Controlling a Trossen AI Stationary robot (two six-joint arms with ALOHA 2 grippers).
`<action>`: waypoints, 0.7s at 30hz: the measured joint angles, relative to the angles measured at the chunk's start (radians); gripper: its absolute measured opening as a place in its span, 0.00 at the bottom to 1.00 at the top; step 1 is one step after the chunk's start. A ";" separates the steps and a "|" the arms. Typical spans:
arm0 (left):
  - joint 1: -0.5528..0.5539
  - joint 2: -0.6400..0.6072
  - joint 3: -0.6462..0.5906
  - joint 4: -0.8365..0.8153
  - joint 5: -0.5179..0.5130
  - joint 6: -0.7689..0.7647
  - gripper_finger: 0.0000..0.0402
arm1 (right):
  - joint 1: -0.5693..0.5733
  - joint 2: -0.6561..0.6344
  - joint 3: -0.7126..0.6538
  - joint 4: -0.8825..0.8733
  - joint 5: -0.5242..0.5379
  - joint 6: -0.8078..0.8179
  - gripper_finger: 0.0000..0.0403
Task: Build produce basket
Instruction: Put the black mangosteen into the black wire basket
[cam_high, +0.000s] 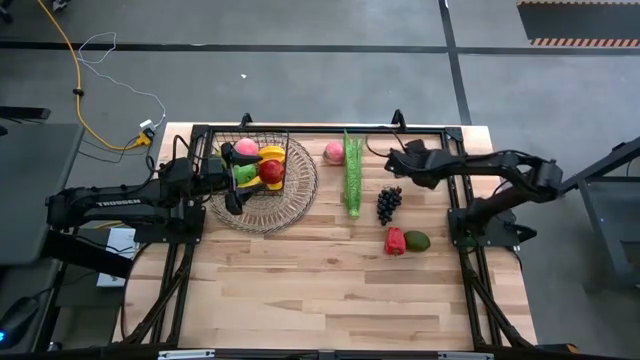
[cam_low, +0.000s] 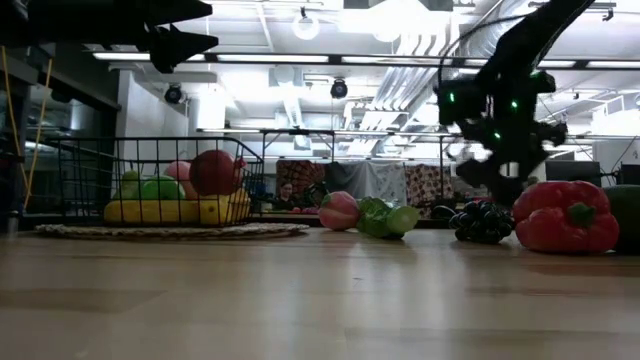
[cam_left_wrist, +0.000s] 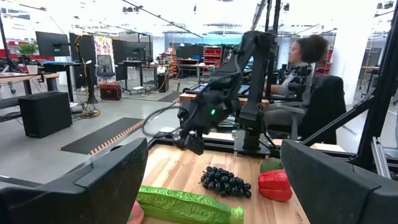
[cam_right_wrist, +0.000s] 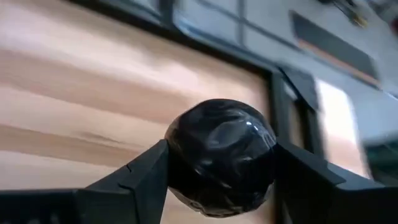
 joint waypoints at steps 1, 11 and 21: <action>0.000 0.000 0.000 0.000 0.000 0.000 0.88 | 0.014 -0.017 -0.008 0.065 0.001 -0.043 0.59; 0.000 0.000 0.000 0.000 0.000 0.000 0.88 | 0.131 -0.161 -0.149 0.807 -0.201 -0.501 0.59; 0.000 0.000 0.000 0.000 0.000 0.000 0.88 | 0.148 -0.171 -0.260 1.294 -0.609 -0.653 0.59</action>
